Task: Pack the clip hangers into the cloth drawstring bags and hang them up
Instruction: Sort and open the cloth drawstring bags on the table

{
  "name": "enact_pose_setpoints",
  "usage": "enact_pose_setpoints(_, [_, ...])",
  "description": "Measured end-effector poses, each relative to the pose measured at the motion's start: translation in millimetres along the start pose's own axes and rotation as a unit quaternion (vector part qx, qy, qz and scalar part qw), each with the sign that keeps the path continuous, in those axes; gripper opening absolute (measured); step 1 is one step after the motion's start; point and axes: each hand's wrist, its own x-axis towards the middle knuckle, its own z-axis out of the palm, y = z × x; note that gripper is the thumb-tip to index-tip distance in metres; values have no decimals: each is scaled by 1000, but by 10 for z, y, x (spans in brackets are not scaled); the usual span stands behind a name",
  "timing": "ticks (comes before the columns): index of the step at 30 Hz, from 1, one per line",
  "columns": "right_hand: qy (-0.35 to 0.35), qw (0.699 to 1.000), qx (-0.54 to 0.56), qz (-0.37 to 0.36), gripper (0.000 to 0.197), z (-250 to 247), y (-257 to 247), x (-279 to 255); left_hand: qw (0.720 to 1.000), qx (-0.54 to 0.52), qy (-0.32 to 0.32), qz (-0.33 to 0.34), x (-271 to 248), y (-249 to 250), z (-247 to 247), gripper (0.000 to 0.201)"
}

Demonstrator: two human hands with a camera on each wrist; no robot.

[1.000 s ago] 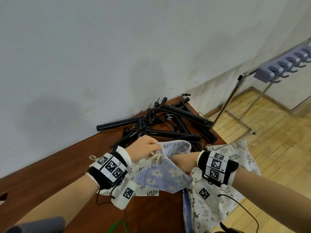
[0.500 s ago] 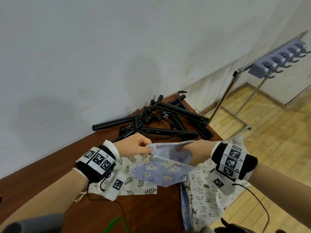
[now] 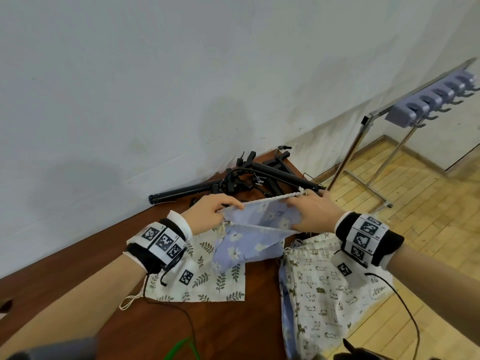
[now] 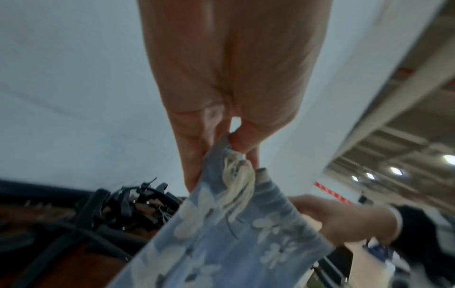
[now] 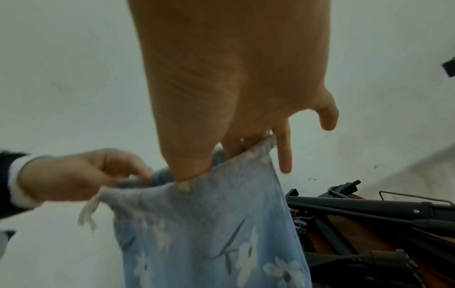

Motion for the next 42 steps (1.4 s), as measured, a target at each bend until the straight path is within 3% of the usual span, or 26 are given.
enact_pose_setpoints(3, [-3,996,87,-6,73,-66,125,-6,988,129,-80,-17,4,9,31,45])
enact_pose_setpoints(5, [7,990,137,-26,82,-131,204,-79,983,152,-91,-43,-15,56,-22,39])
enact_pose_setpoints(6, [13,985,167,-33,74,-168,266,-128,987,122,-89,-47,-18,96,-52,36])
enact_pose_setpoints(8, [21,971,232,-44,39,-255,388,-261,994,-34,-93,-49,-31,156,-134,31])
enact_pose_setpoints(10, [32,955,289,-59,18,-340,506,-423,966,-237,-81,-68,-92,215,-179,33])
enact_pose_setpoints(12, [20,938,337,-79,14,-425,609,-637,935,-338,-104,-28,-139,274,-178,28])
enact_pose_setpoints(14, [-35,918,381,-101,13,-541,668,-892,923,-357,-143,4,-156,366,-106,47])
enact_pose_setpoints(15, [-70,908,397,-114,11,-593,691,-1024,913,-373,-163,7,-159,404,-41,45])
enact_pose_setpoints(18, [-156,875,438,-135,8,-665,748,-1360,888,-393,-240,5,-115,539,263,10])
enact_pose_setpoints(19, [-170,865,452,-135,8,-646,775,-1440,881,-381,-281,3,-97,577,378,7])
enact_pose_setpoints(21, [-158,860,468,-130,6,-569,828,-1554,872,-360,-332,-8,-36,606,538,9])
enact_pose_setpoints(24, [-142,855,488,-105,6,-411,923,-1601,855,-375,-356,-30,58,673,573,13])
enact_pose_setpoints(28, [-307,819,476,-87,12,-170,950,-1614,810,-402,-417,-91,93,693,719,20])
enact_pose_setpoints(29, [-330,822,457,-83,9,-103,936,-1600,817,-384,-418,-102,99,662,823,21])
enact_pose_setpoints(31, [-311,856,409,-64,6,60,931,-1500,851,-331,-389,-122,139,615,1041,25])
enact_pose_setpoints(35, [-163,937,307,20,15,511,1100,-1065,934,-233,-215,-167,488,322,1346,38])
enact_pose_setpoints(38, [-85,950,284,94,12,766,1238,-700,964,-163,-117,-173,830,71,1433,34])
enact_pose_setpoints(42, [-46,958,243,147,15,1041,1283,-268,982,-74,-64,-160,1098,-229,1588,19])
